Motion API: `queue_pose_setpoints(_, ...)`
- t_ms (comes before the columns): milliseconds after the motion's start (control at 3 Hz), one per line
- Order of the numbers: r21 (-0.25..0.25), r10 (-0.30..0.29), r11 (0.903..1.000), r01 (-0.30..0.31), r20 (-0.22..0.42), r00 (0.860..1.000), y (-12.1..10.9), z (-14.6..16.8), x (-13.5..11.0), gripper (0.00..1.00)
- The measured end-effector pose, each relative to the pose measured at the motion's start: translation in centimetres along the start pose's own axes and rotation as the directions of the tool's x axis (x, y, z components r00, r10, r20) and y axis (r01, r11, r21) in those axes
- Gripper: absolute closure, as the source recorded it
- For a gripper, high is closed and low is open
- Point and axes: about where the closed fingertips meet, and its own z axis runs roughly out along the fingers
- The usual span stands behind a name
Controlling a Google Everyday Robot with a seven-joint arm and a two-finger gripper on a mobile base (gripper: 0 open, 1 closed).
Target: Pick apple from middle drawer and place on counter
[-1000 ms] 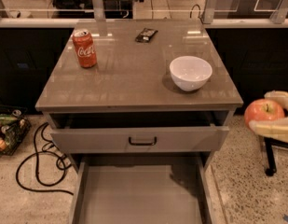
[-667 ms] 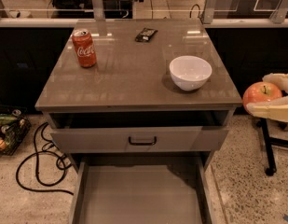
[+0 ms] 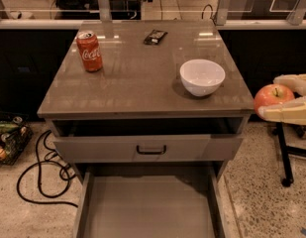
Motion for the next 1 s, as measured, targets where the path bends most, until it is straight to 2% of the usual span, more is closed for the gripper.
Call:
queue_pose_setpoints(333, -0.019, 0.005, 0.9998, -0.005, 0.001, 1.0, -3.4, 1.4, -0.4, 1.0)
queue_pose_setpoints(1000, -0.015, -0.004, 0.9999, 0.004, 0.0, 1.0, -11.9, 4.1, -4.2, 1.0)
